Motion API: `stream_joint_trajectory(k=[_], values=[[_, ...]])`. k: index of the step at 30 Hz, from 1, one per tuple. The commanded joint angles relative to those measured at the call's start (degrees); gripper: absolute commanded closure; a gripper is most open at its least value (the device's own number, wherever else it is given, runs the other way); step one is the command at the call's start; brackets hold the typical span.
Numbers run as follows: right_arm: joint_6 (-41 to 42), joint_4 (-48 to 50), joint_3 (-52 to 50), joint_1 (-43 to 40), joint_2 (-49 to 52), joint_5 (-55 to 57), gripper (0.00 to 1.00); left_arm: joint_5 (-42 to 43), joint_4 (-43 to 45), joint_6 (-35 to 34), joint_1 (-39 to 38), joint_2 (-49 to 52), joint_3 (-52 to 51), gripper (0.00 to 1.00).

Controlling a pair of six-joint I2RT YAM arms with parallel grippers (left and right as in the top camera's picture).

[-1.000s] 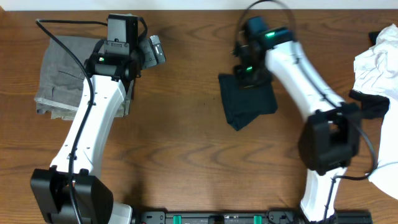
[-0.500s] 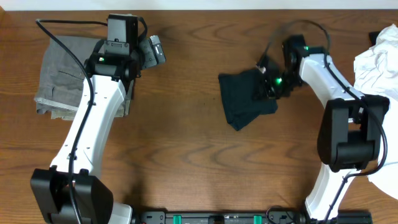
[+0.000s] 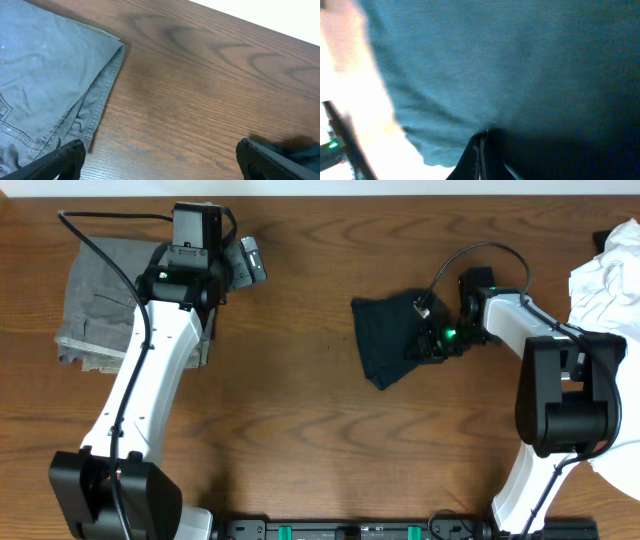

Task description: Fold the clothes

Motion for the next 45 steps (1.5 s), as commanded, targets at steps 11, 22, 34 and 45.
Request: stream_joint_trajectory(k=[11, 22, 34, 45], values=[[4.8, 11.3, 6.2, 3.0, -6.4, -9.9, 0.99, -0.7, -0.2, -0.1, 0.1, 0.4, 0.2, 0.02], [14.8, 24.0, 6.2, 10.3, 1.8, 1.3, 0.95, -0.7, -0.2, -0.1, 0.1, 0.4, 0.2, 0.02], [19.4, 36.7, 6.4, 12.6, 6.0, 1.7, 0.93, -0.7, -0.2, -0.1, 0.1, 0.4, 0.2, 0.02], [20.1, 25.6, 7.3, 0.2, -1.3, 0.8, 0.91, -0.7, -0.2, -0.1, 0.1, 0.4, 0.2, 0.02]])
